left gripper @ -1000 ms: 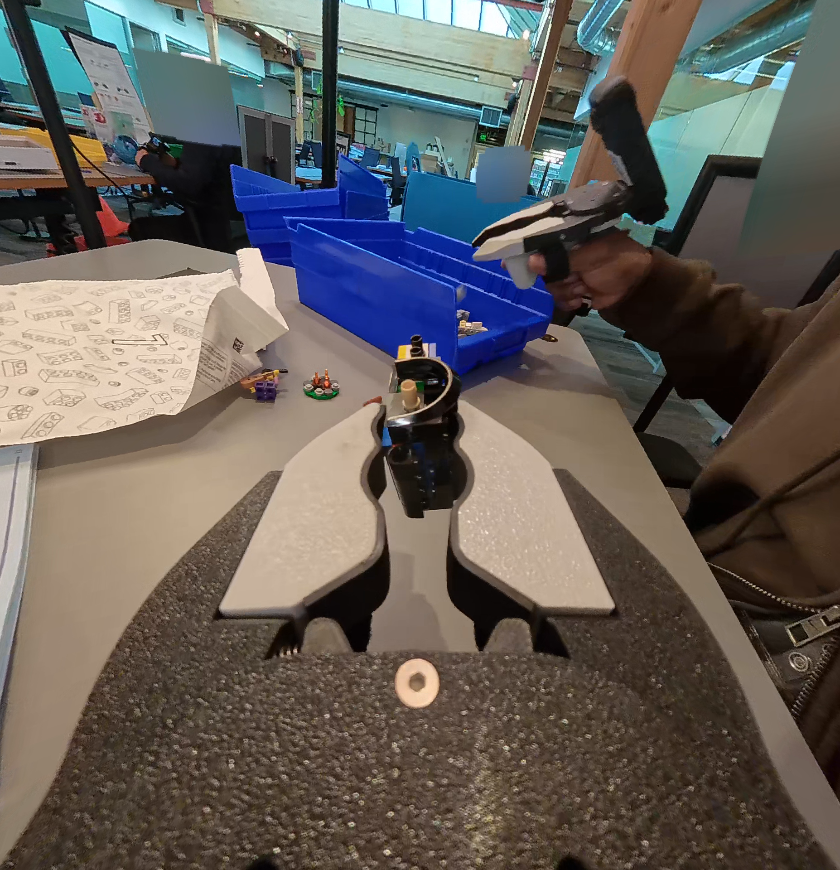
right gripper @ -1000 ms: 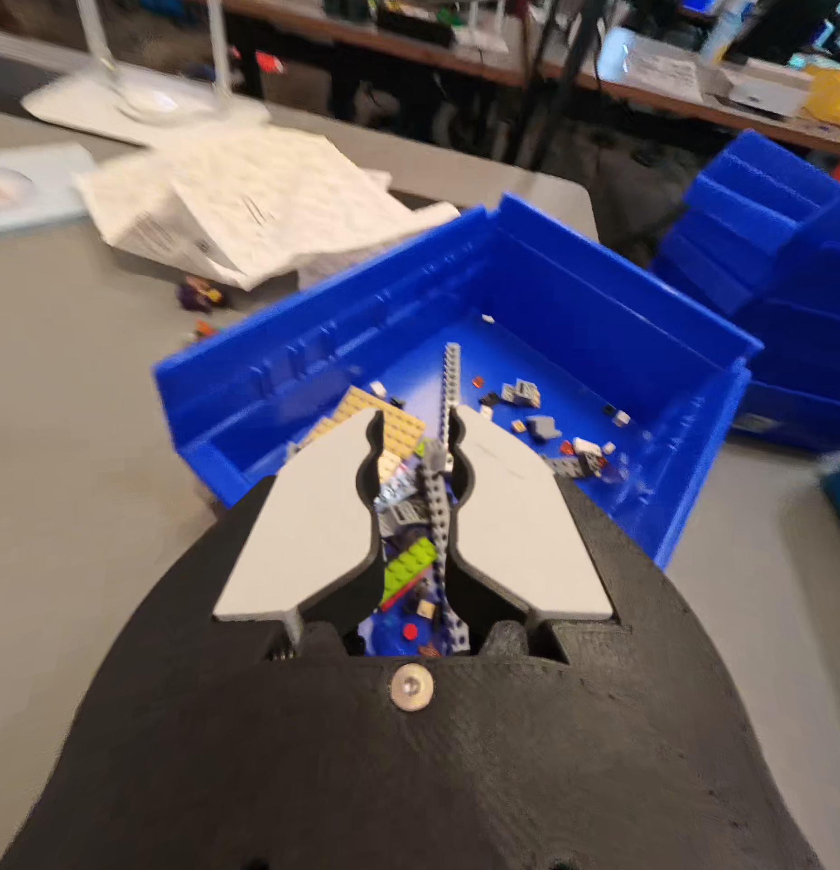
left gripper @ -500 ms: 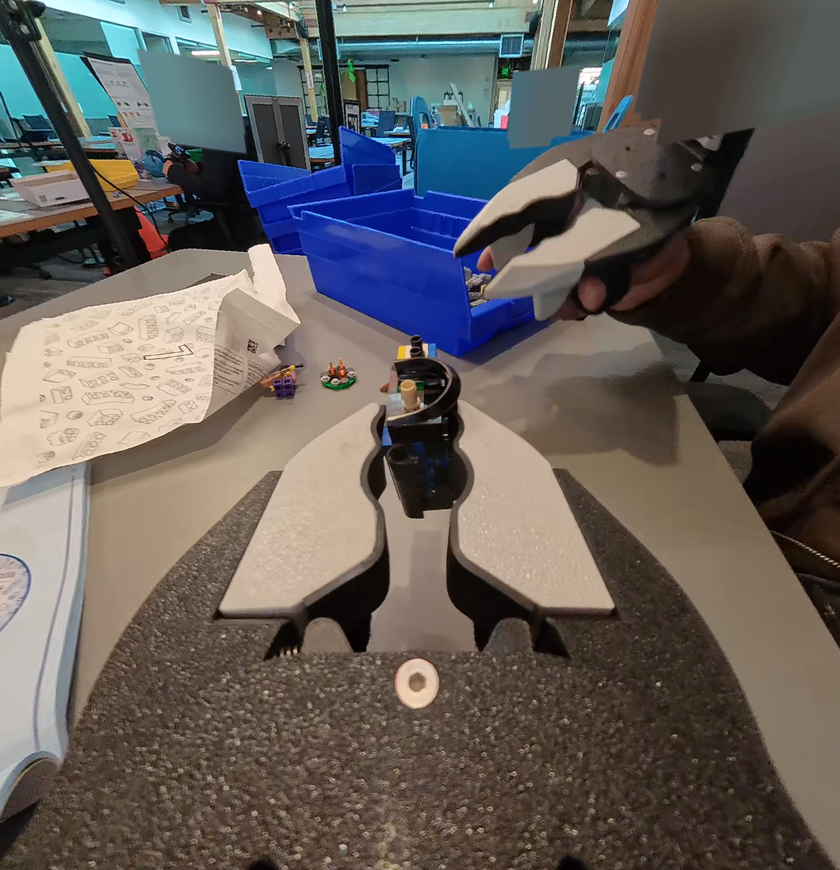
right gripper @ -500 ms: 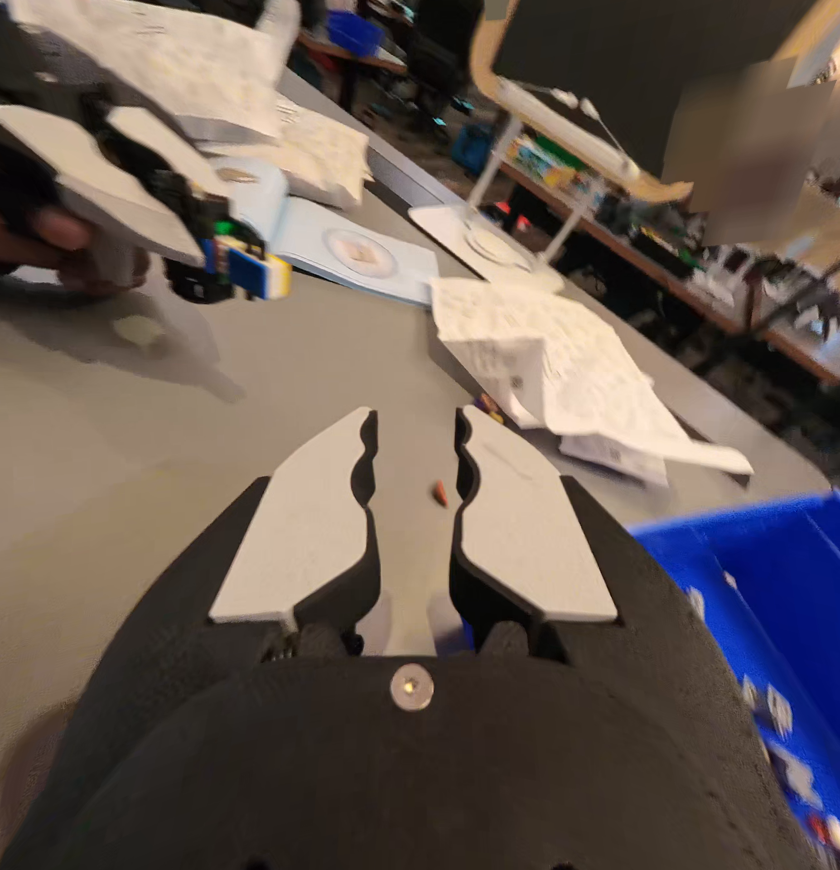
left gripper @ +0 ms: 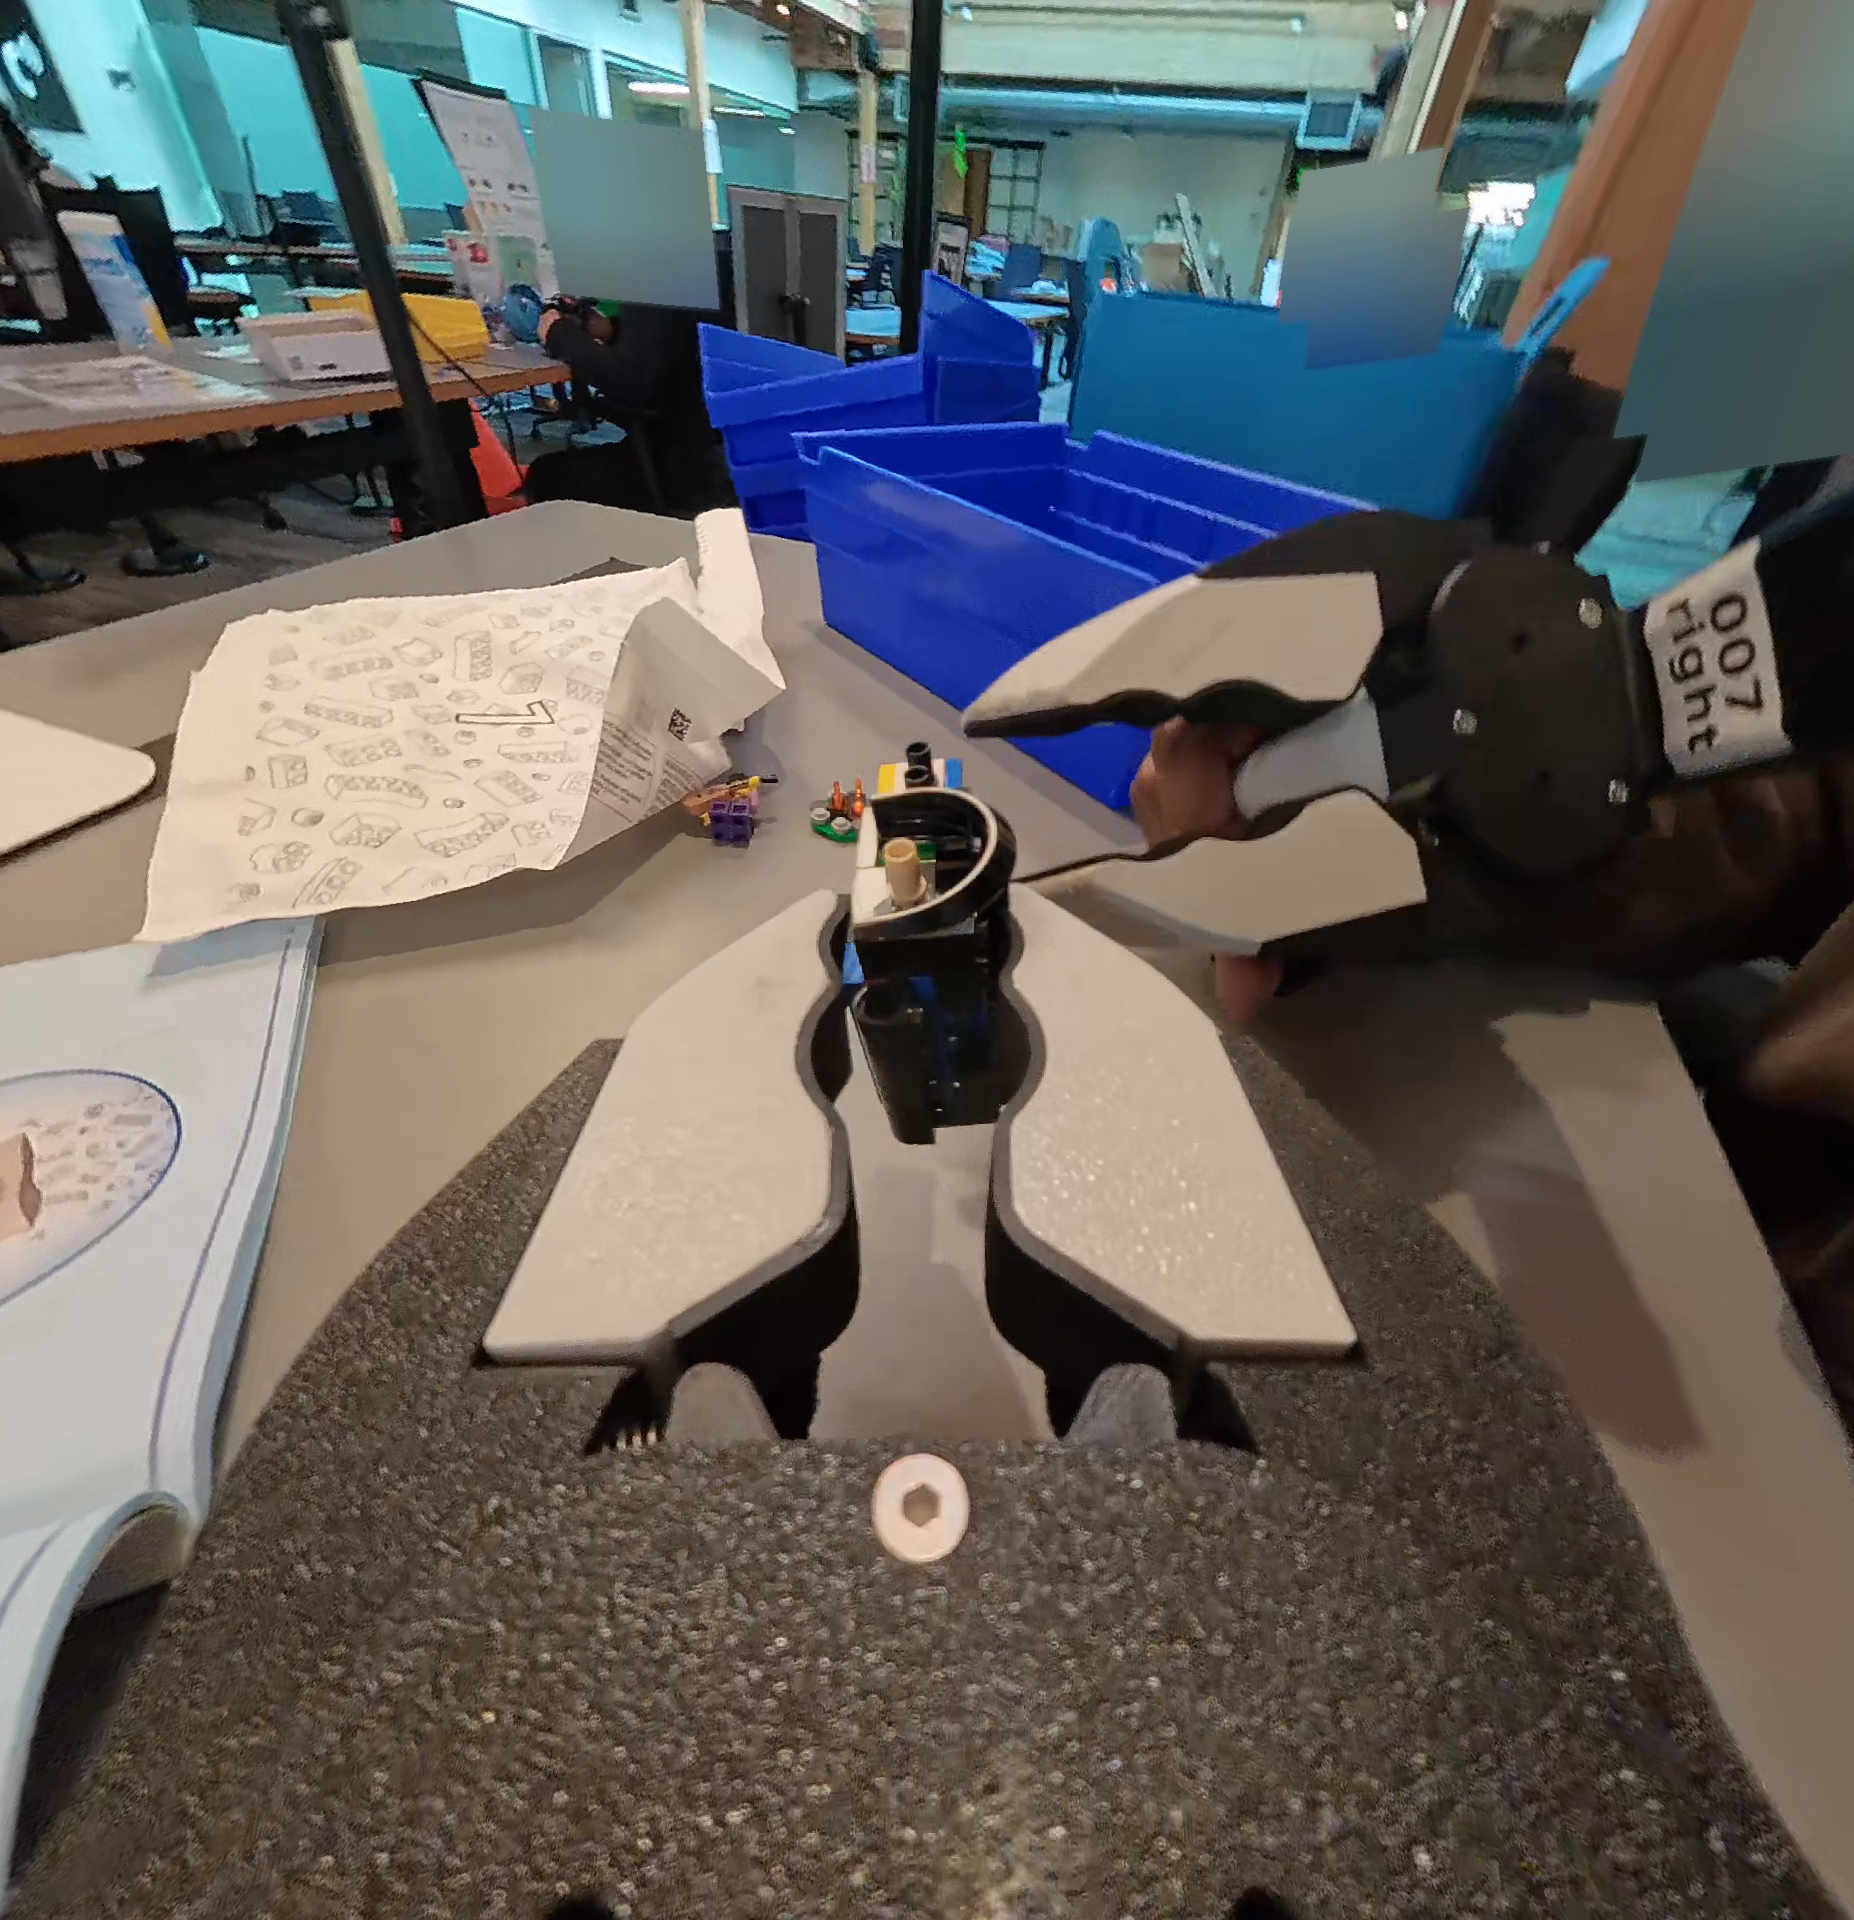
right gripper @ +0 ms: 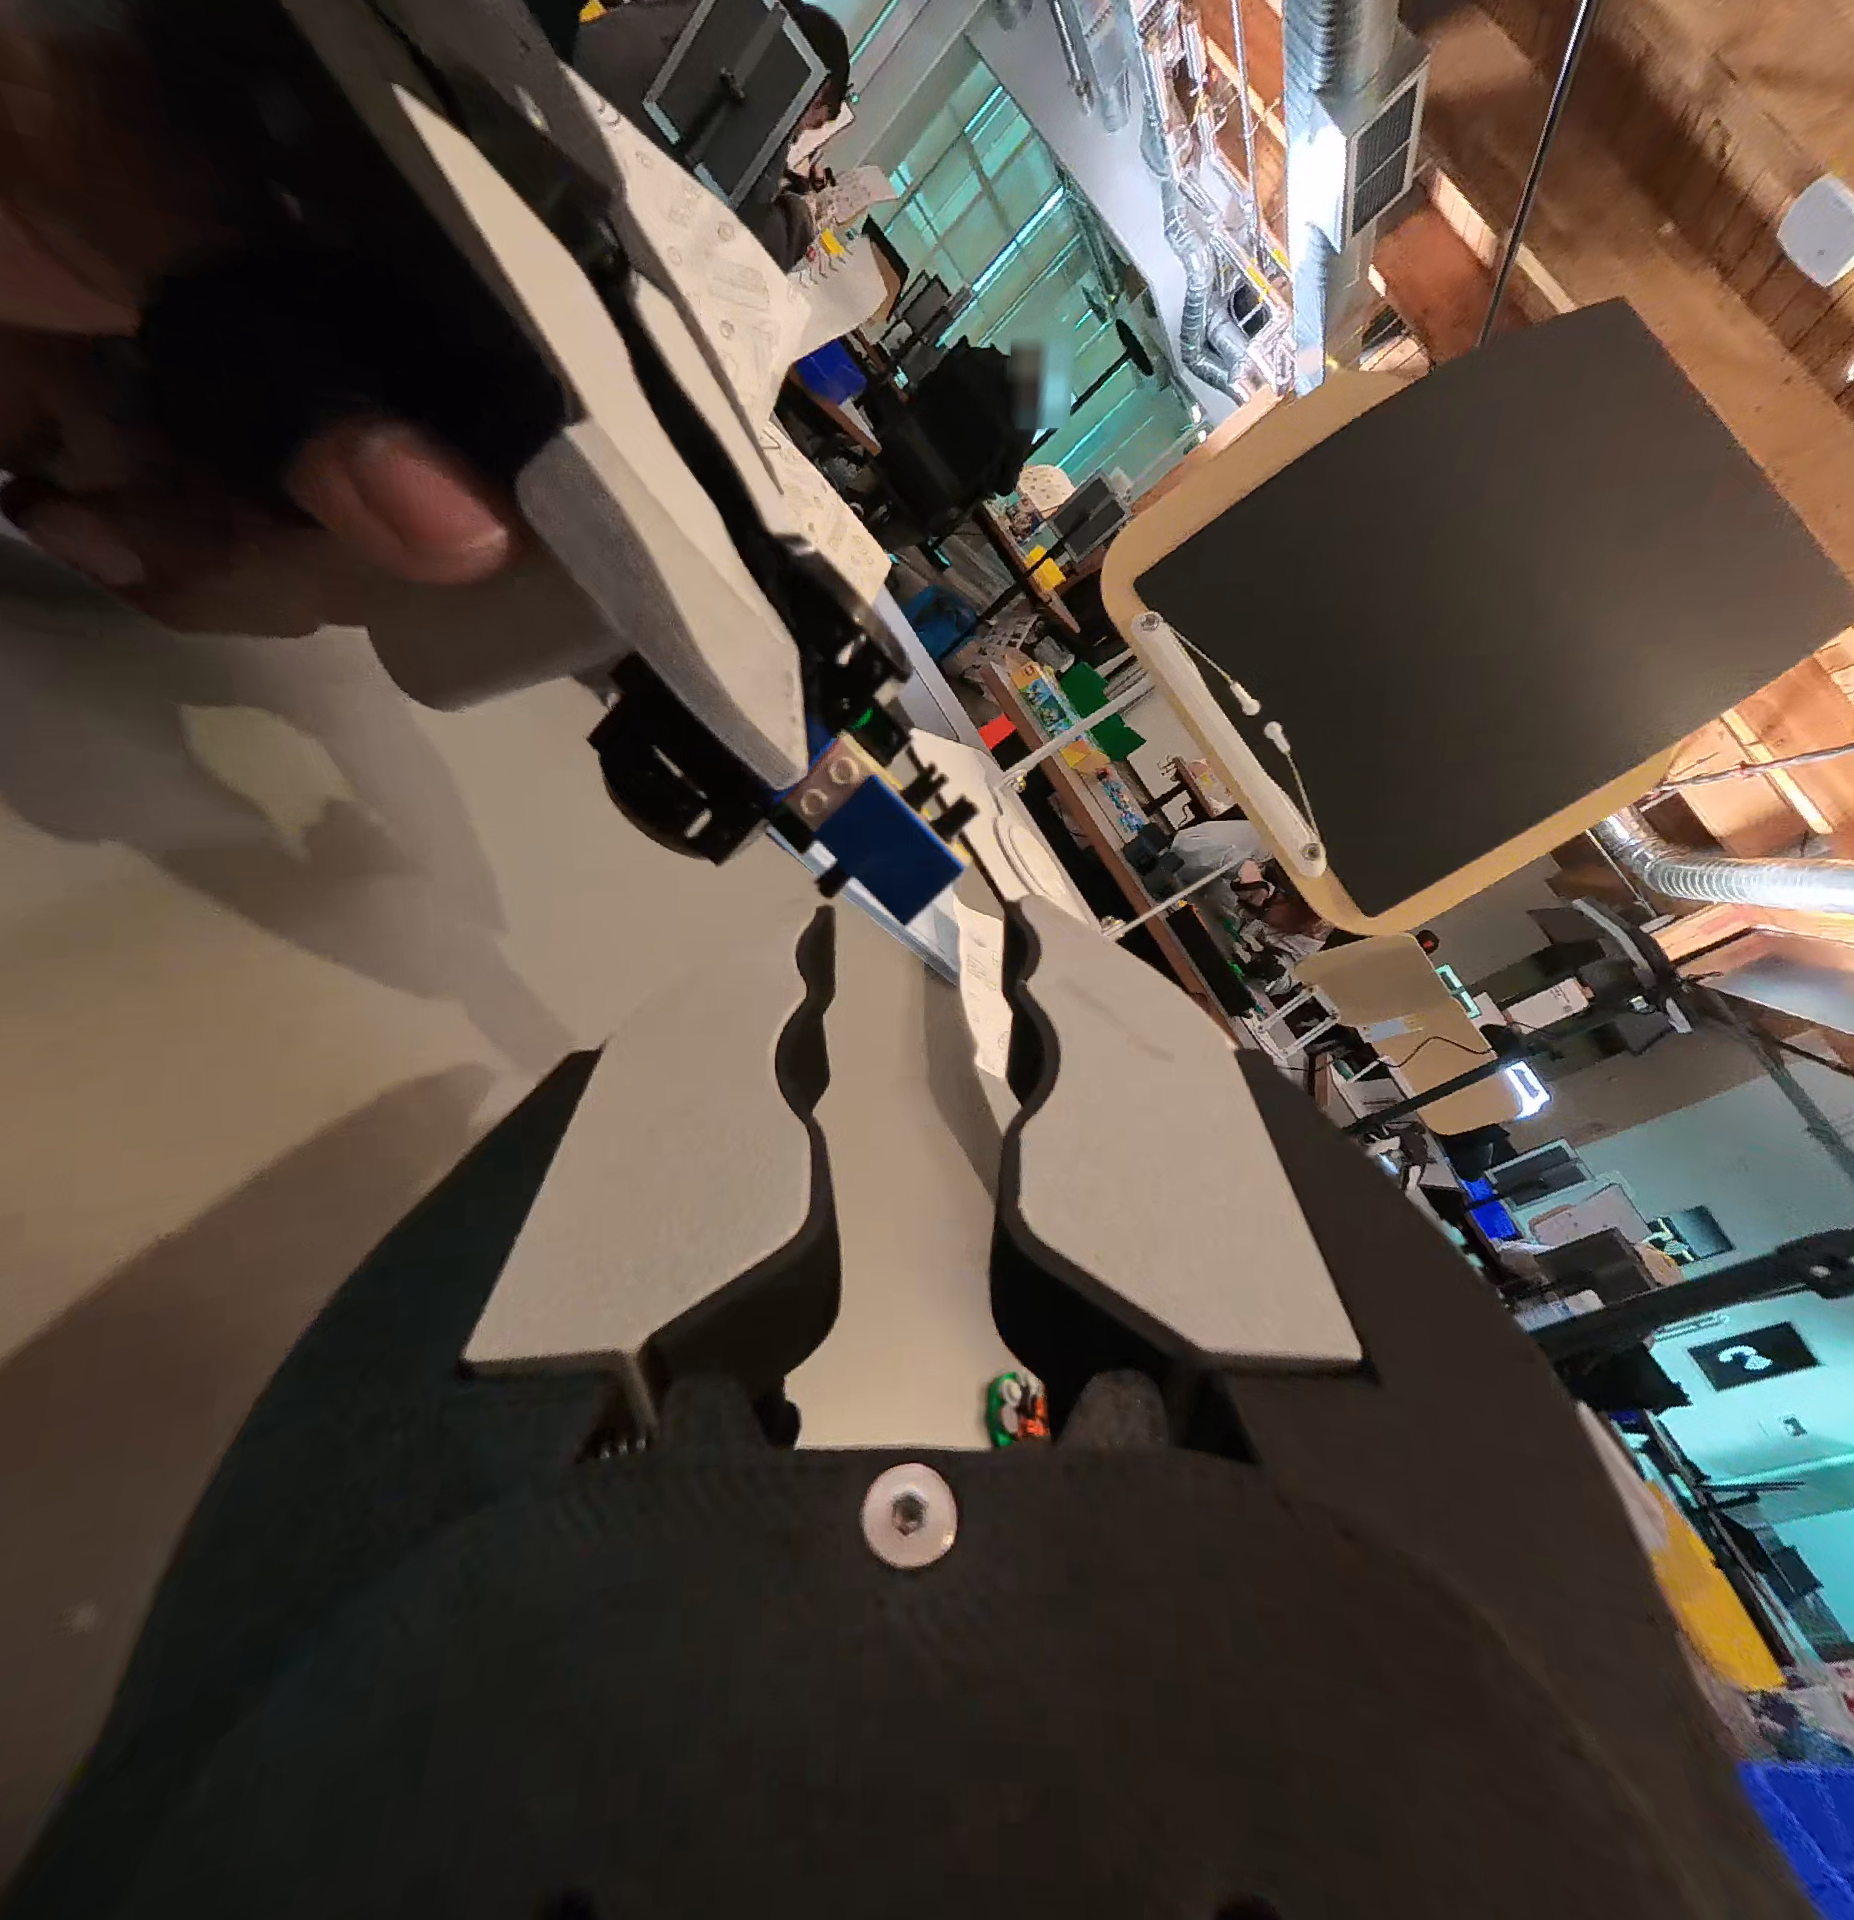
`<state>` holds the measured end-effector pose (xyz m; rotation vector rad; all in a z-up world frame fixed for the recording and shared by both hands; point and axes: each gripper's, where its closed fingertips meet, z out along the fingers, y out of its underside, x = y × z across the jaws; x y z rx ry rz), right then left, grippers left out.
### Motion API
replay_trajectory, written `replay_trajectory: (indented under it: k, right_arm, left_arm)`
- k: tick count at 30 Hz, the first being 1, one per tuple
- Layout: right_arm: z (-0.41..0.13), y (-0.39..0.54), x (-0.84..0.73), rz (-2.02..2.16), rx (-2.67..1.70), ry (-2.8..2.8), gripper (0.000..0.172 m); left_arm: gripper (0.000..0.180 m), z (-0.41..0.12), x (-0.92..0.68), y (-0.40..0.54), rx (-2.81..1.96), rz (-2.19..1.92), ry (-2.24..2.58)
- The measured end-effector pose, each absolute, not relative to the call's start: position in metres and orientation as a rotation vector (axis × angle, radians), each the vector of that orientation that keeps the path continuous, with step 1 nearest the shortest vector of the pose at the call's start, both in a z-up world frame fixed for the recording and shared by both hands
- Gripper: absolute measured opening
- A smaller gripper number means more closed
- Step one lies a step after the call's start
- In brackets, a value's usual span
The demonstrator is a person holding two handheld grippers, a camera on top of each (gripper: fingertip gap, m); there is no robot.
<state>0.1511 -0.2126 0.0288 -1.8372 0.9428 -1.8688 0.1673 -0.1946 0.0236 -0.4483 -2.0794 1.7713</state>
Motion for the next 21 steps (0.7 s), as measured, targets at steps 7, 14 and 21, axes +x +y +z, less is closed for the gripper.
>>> replay_trajectory:
  k: [7, 14, 21]
  right_arm:
    - [0.023, -0.209, 0.164, -1.827, -1.825, 1.007, 0.037]
    - [0.019, -0.210, 0.162, -1.853, -1.905, 0.989, 0.031]
    - [0.012, -0.207, 0.161, -2.090, -2.090, 0.796, 0.025]
  left_arm:
    - [0.022, 0.018, 0.165, -0.197, -0.373, 1.741, -2.092]
    - [0.022, 0.011, 0.162, -0.196, -0.390, 1.686, -2.141]
    - [0.022, 0.001, 0.162, -0.196, -0.291, 1.567, -2.173]
